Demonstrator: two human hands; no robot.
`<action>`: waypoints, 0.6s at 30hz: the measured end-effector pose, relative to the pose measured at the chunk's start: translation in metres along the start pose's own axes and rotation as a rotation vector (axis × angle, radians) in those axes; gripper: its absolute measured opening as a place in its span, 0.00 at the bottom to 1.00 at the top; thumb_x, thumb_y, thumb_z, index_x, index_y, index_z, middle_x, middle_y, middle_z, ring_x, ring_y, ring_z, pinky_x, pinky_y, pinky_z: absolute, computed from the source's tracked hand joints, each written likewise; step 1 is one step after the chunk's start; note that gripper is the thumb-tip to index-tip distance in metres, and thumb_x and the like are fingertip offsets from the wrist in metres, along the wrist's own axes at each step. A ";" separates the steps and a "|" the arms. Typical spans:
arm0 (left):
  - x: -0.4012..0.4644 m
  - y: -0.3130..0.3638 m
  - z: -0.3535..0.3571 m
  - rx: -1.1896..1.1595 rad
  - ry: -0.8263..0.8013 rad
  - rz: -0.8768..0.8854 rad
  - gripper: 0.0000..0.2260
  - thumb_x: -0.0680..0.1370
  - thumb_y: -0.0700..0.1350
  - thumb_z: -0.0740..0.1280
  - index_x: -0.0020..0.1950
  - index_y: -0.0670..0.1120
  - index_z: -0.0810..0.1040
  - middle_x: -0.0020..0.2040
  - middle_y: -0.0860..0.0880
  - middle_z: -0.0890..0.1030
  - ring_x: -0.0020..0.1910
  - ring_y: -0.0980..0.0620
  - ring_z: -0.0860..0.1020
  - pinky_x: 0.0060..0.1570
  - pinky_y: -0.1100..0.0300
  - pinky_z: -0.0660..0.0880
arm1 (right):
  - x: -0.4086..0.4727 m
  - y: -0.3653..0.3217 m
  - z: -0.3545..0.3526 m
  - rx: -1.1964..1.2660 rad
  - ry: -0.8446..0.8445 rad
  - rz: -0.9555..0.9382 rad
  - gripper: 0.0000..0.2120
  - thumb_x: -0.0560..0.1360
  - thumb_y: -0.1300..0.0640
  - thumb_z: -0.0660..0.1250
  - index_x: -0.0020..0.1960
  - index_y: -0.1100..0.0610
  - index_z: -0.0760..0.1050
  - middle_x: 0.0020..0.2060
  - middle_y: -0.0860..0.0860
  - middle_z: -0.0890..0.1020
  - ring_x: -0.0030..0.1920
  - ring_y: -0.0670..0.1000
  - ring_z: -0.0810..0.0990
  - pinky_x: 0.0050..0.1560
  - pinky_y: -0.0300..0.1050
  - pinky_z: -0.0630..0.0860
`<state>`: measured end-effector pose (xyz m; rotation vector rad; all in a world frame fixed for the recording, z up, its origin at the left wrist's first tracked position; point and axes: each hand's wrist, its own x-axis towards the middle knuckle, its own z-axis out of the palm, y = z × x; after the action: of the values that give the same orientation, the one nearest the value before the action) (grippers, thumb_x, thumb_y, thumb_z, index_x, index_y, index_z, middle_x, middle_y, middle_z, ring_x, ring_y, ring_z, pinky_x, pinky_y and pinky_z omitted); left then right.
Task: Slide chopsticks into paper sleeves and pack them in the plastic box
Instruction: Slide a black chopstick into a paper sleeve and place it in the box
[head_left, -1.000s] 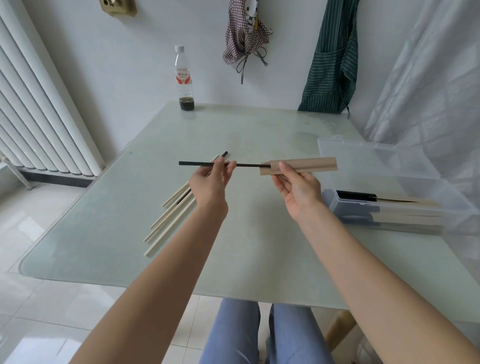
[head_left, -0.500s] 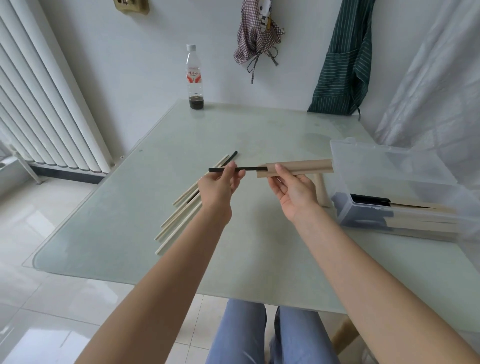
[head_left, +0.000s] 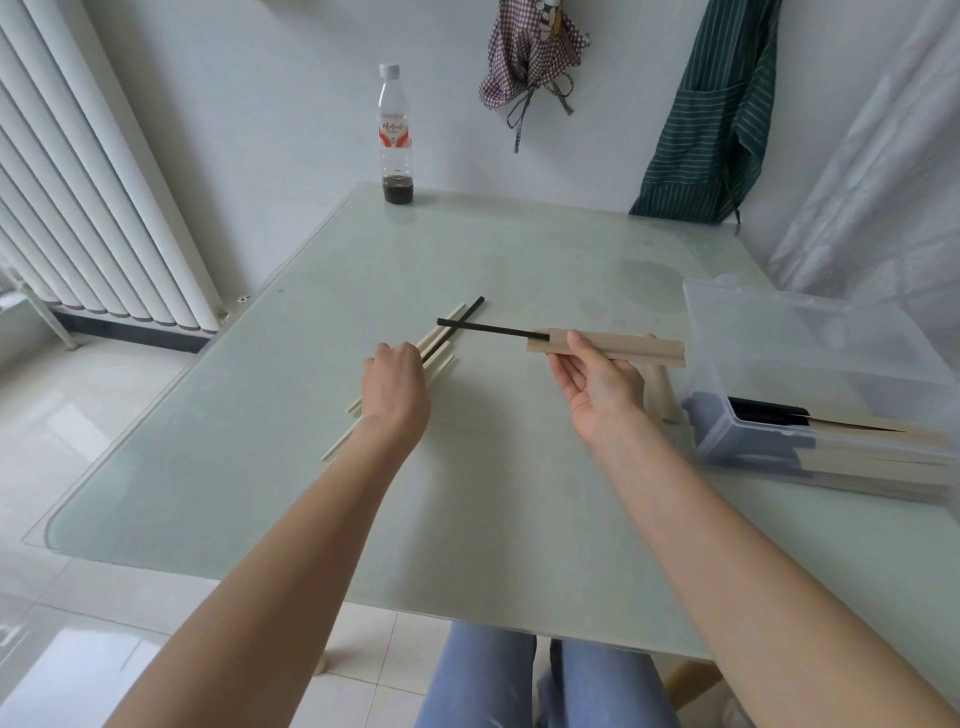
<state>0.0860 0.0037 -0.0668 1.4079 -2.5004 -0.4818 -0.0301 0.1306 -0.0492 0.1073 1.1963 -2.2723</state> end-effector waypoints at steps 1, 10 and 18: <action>0.000 0.000 -0.001 0.031 -0.001 0.005 0.13 0.70 0.24 0.58 0.31 0.39 0.64 0.53 0.35 0.75 0.53 0.36 0.75 0.49 0.47 0.72 | 0.001 0.000 0.000 -0.002 0.001 0.003 0.05 0.74 0.68 0.66 0.42 0.61 0.74 0.40 0.55 0.80 0.40 0.50 0.80 0.40 0.39 0.81; 0.010 0.011 -0.003 0.136 -0.036 0.022 0.11 0.72 0.25 0.59 0.49 0.36 0.74 0.52 0.37 0.77 0.52 0.38 0.75 0.41 0.55 0.67 | 0.010 0.011 0.000 -0.010 0.010 0.043 0.04 0.74 0.68 0.66 0.43 0.61 0.74 0.40 0.56 0.80 0.41 0.51 0.81 0.39 0.39 0.81; 0.022 0.008 -0.004 0.080 -0.091 -0.049 0.07 0.74 0.30 0.60 0.39 0.39 0.67 0.45 0.41 0.73 0.45 0.40 0.71 0.41 0.55 0.67 | 0.012 0.009 -0.002 -0.003 0.026 0.047 0.04 0.74 0.67 0.67 0.43 0.61 0.74 0.40 0.56 0.80 0.41 0.51 0.81 0.38 0.39 0.81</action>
<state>0.0695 -0.0121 -0.0593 1.5121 -2.5886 -0.4701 -0.0358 0.1226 -0.0607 0.1618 1.1983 -2.2347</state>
